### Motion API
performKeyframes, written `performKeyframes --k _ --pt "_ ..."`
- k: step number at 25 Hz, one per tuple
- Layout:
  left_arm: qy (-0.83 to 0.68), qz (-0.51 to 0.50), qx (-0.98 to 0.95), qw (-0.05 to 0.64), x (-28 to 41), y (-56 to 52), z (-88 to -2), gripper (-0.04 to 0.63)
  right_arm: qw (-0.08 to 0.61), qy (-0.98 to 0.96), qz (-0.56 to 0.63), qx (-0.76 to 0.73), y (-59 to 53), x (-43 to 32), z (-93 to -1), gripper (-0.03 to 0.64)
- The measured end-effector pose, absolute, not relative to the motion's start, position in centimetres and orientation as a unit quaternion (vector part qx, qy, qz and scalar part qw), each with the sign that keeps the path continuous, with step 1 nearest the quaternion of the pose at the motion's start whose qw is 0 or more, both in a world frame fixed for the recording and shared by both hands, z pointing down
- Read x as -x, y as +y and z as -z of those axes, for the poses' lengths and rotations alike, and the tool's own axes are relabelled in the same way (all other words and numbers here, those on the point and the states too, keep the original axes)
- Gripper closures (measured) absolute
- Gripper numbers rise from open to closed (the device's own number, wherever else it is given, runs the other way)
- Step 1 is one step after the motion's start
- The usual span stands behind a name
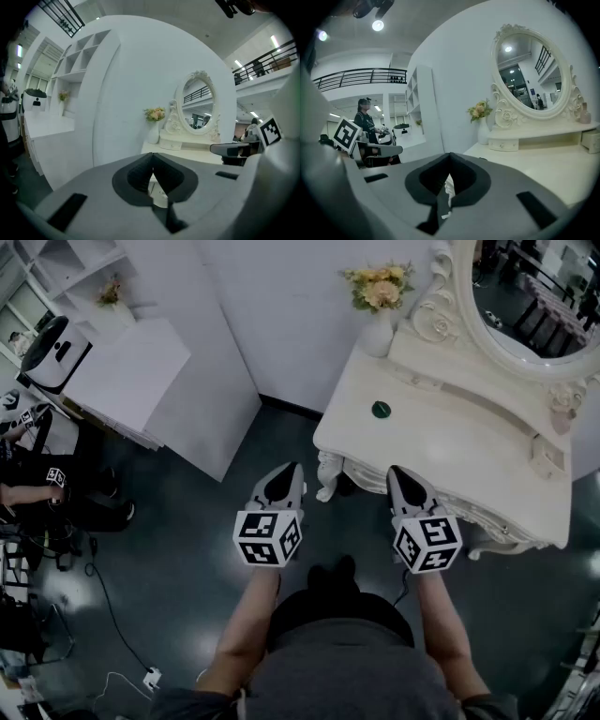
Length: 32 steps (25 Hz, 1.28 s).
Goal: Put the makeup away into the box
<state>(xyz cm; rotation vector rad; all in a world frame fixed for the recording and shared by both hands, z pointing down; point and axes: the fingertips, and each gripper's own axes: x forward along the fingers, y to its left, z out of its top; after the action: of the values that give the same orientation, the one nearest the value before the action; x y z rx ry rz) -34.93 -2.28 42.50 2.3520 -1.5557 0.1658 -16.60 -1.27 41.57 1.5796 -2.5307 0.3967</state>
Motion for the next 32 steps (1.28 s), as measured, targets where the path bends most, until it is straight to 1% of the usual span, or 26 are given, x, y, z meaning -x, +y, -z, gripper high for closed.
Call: performKeyframes --k 11,16,18,23,27,32 --pt "-0.555 -0.057 -0.816 0.148 33.8 -2.4 -42.1 0.589 0.053 -0.847 -0.118 -0.516 -1.8 15.4 -41.0 0.612" --pt "-0.563 -0.056 -0.811 0.145 33.6 -2.2 -42.0 0.589 0.059 -0.848 -0.113 -0.514 -2.6 14.7 -40.9 0.612" --pt "-0.567 -0.057 -0.809 0.144 33.6 -2.2 -41.8 0.589 0.058 -0.851 -0.119 -0.509 -2.9 14.6 -41.0 0.571" --pt "-0.575 -0.061 -0.803 0.142 33.8 -2.3 -41.8 0.589 0.053 -0.854 -0.129 -0.502 -3.5 14.6 -41.1 0.524" --pt "-0.580 -0.070 -0.799 0.141 34.2 -2.8 -42.1 0.589 0.054 -0.857 -0.134 -0.495 -4.2 14.8 -41.3 0.492" --pt "-0.583 -0.073 -0.796 0.147 34.8 -4.3 -42.9 0.589 0.068 -0.857 -0.140 -0.491 -6.1 15.0 -42.1 0.469"
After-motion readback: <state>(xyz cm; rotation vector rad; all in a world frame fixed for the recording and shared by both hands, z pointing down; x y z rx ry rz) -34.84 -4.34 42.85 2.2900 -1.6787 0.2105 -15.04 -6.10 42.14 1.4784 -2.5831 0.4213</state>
